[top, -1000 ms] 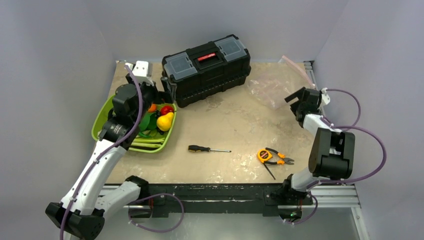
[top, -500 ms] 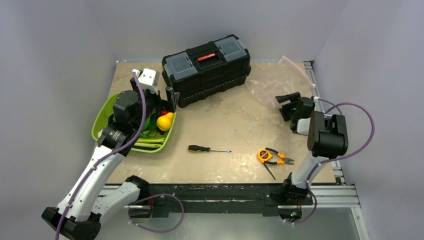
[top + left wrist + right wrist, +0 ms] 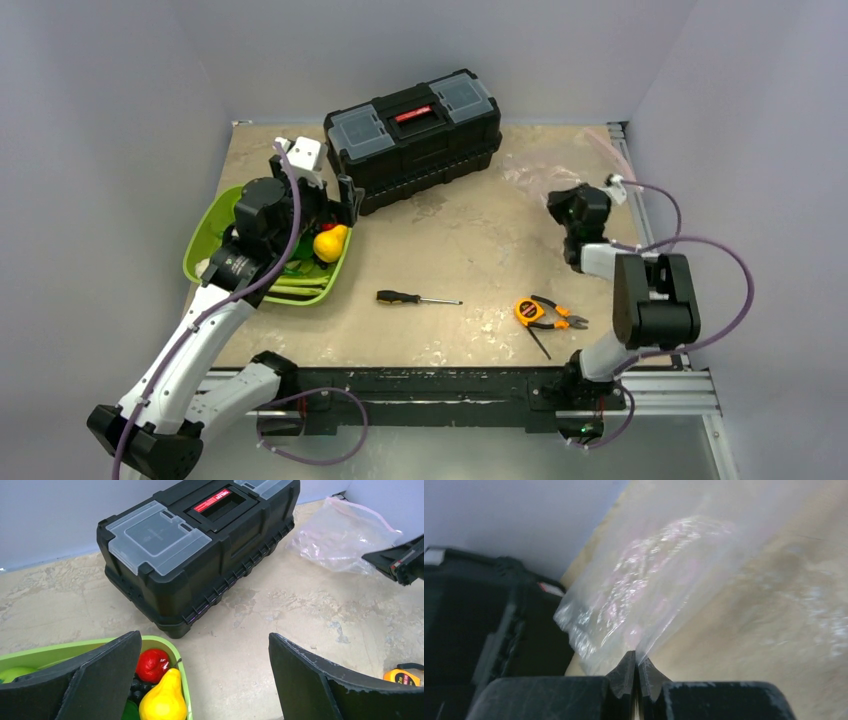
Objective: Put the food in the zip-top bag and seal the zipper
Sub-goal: Adjust the zipper food storage bag at the center of the board.
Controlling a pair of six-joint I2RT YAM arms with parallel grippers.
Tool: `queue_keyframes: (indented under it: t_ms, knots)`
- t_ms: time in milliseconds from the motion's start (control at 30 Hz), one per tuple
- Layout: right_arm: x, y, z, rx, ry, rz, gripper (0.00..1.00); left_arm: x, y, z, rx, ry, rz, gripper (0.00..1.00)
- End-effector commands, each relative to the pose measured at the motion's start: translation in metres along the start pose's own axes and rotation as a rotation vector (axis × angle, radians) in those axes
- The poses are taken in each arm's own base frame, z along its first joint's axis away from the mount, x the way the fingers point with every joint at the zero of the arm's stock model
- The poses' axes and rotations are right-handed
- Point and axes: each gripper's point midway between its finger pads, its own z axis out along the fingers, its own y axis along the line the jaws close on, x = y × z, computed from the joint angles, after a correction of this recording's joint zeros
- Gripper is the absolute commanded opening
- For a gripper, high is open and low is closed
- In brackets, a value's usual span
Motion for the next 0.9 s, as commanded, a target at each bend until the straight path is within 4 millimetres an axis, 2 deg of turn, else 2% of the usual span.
queue_keyframes:
  t_ms: [0,67,167,300,367,400,433,467,500,567,633,667,700,733,767,800,833,867]
  knots:
    - [-0.017,0.042,-0.039,0.263,-0.201,-0.509,0.0,-0.016,-0.008,-0.001,0.039,-0.051,-0.005,0.98]
    - [-0.019,0.056,-0.057,0.356,-0.281,-0.666,0.0,-0.018,-0.009,-0.003,0.045,-0.056,-0.014,0.98]
    - [-0.009,0.076,-0.073,0.431,-0.307,-0.816,0.0,-0.019,-0.011,-0.005,0.051,-0.061,-0.022,0.98]
    - [0.024,0.117,-0.098,0.396,-0.356,-1.039,0.0,-0.021,-0.006,-0.009,0.028,-0.07,-0.024,0.98]
    - [0.055,0.141,-0.112,0.336,-0.344,-1.213,0.0,-0.021,-0.001,-0.01,-0.003,-0.077,-0.026,0.98]
    - [0.067,0.148,-0.112,0.308,-0.321,-1.283,0.0,-0.022,0.002,-0.012,-0.02,-0.081,-0.028,0.98]
    - [0.095,0.161,-0.115,0.213,-0.262,-1.364,0.0,-0.022,0.005,-0.013,-0.037,-0.085,-0.031,0.98]
    - [0.111,0.167,-0.117,0.177,-0.235,-1.399,0.0,-0.023,0.008,-0.015,-0.054,-0.092,-0.034,0.98]
    - [0.126,0.173,-0.118,0.123,-0.191,-1.397,0.0,-0.024,0.011,-0.016,-0.069,-0.095,-0.035,0.98]
    - [0.179,0.187,-0.122,-0.124,0.054,-1.342,0.0,-0.027,0.017,-0.021,-0.105,-0.108,-0.046,0.98]
    - [0.204,0.201,-0.136,-0.267,0.156,-1.19,0.0,-0.029,0.023,-0.026,-0.134,-0.123,-0.052,0.98]
    - [0.223,0.21,-0.147,-0.371,0.235,-1.102,0.04,-0.03,0.025,-0.029,-0.146,-0.134,-0.054,0.98]
    - [0.24,0.219,-0.158,-0.462,0.311,-1.022,0.15,-0.031,0.027,-0.031,-0.159,-0.143,-0.056,0.98]
    - [0.257,0.224,-0.17,-0.554,0.393,-0.99,0.21,-0.031,0.029,-0.032,-0.168,-0.151,-0.057,0.98]
    - [0.274,0.23,-0.185,-0.663,0.482,-0.973,0.21,-0.032,0.03,-0.033,-0.174,-0.156,-0.058,0.98]
    - [0.29,0.237,-0.201,-0.726,0.582,-0.877,0.64,-0.033,0.03,-0.033,-0.173,-0.156,-0.059,0.98]
    - [0.298,0.242,-0.213,-0.777,0.641,-0.821,0.93,-0.033,0.029,-0.034,-0.168,-0.154,-0.06,0.98]
    - [0.3,0.248,-0.224,-0.82,0.679,-0.76,0.98,-0.035,0.028,-0.035,-0.163,-0.157,-0.063,0.98]
